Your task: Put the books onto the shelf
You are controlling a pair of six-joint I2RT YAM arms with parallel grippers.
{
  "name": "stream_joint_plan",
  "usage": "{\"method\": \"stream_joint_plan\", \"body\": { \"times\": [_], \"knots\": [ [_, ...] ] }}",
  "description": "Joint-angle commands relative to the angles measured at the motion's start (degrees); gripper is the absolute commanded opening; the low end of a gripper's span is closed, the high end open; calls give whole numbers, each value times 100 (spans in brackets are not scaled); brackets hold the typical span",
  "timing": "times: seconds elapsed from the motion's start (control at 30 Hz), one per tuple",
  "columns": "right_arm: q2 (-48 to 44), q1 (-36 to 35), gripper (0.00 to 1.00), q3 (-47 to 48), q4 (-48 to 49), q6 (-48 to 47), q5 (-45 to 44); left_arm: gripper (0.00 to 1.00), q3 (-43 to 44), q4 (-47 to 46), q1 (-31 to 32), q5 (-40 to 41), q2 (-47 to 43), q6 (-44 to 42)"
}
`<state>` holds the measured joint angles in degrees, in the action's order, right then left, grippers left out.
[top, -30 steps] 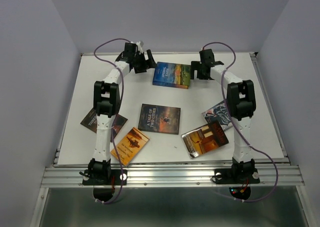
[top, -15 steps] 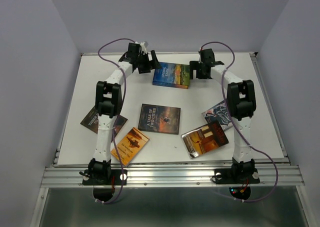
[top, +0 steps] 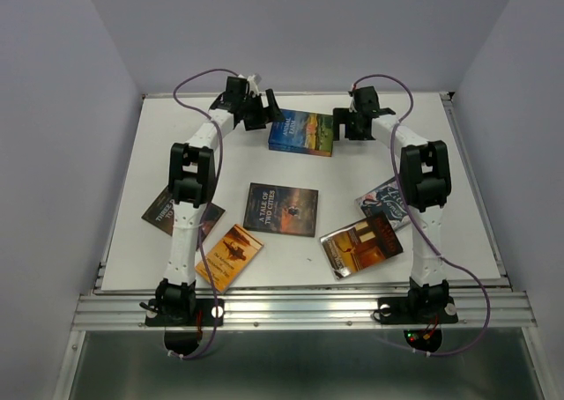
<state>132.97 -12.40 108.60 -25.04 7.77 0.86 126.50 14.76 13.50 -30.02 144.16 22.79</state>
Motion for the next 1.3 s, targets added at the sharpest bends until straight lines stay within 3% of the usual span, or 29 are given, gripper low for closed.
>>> {"method": "stream_joint_plan", "body": {
  "times": [0.0, 0.27, 0.47, 0.57, 0.67, 0.77, 0.8, 0.87, 0.97, 1.13, 1.27],
  "knots": [
    [80, -16, 100, 153, 271, 163, -251, 99, 235, -167, 21, -153, -10, 7],
    [-209, -16, 100, -14, 271, 611, -1490, 99, -423, -272, 127, -13, -397, -11],
    [-718, -16, 100, -225, 157, 840, -2204, 99, -407, -71, 118, 321, -739, -81],
    [-1200, -16, 100, -505, 104, 691, -2039, 99, -485, 114, 66, 690, -1081, -143],
    [-1658, -16, 100, -962, 122, 218, -1004, 99, -810, 53, -31, 839, -1633, -143],
    [-2221, -112, 100, -1489, 104, -713, 788, 99, -1477, -70, -66, 1234, -2197, -143],
    [-2457, -339, 100, -1621, 69, -1412, 1384, 99, -1940, -122, -66, 1444, -2634, -125],
    [-2731, -700, 100, -2025, 26, -2361, 1653, 99, -2835, -342, -66, 1743, -3337, 85],
    [-2846, -1605, 100, -2429, -28, -3305, 1095, 99, -4231, -632, -66, 1894, -4295, 533],
    [-2381, -1880, 100, -1931, 69, -2633, 697, 99, -6178, -888, 196, 1824, -5764, 955],
    [-2083, -1880, 100, -1632, 113, -2071, 889, 99, -7390, -817, 873, 1789, -6442, 1113]
  ]
}}
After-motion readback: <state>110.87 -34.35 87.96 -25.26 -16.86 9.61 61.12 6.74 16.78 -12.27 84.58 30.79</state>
